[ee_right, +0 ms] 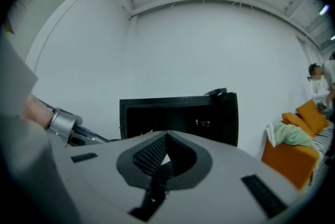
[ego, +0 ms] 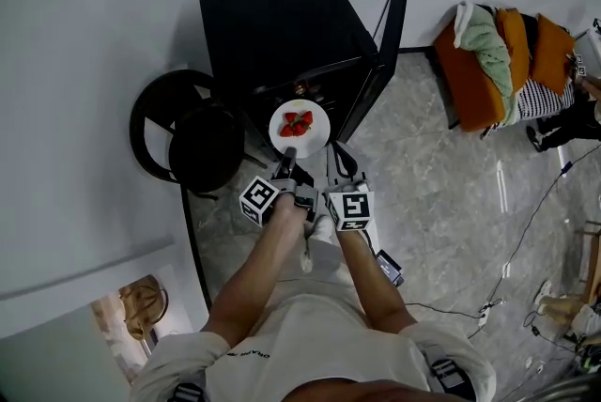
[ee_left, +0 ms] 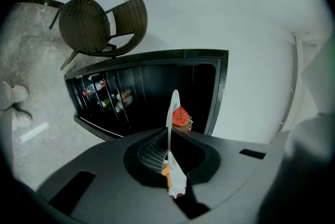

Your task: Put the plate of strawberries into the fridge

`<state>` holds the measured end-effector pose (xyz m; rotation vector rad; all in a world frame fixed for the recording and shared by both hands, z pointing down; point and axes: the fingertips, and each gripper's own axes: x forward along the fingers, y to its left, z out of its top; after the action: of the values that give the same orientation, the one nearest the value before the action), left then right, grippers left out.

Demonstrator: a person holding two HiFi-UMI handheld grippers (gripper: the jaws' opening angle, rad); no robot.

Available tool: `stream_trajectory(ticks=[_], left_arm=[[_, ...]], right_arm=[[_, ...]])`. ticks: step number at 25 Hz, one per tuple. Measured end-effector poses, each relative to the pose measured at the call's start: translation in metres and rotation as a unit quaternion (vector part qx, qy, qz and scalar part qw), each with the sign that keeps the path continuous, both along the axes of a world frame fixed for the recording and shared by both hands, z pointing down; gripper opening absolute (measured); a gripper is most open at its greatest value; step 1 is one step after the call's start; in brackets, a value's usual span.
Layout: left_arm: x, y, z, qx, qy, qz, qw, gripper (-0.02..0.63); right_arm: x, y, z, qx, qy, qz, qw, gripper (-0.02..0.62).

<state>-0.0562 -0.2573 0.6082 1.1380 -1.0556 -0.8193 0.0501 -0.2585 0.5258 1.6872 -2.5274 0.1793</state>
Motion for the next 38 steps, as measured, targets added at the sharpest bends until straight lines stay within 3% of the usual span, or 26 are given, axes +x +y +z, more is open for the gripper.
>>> stream_trajectory(ticks=[11, 26, 34, 38], left_arm=[[-0.003, -0.006, 0.036, -0.005, -0.012, 0.017, 0.9998, 0.009], [0.011, -0.041, 0.09, -0.01, 0.003, 0.015, 0.9998, 0.011], [0.007, -0.06, 0.142, -0.012, -0.037, 0.035, 0.9987, 0.01], [0.006, -0.061, 0.172, -0.035, -0.033, 0.026, 0.9985, 0.011]], right_arm=[[-0.001, 0.001, 0.027, -0.005, -0.002, 0.009, 1.0, 0.012], [0.004, -0.006, 0.069, -0.014, -0.005, 0.021, 1.0, 0.012], [0.004, -0.011, 0.075, -0.016, -0.008, 0.033, 0.999, 0.012], [0.004, -0.012, 0.087, -0.019, -0.009, 0.034, 0.999, 0.012]])
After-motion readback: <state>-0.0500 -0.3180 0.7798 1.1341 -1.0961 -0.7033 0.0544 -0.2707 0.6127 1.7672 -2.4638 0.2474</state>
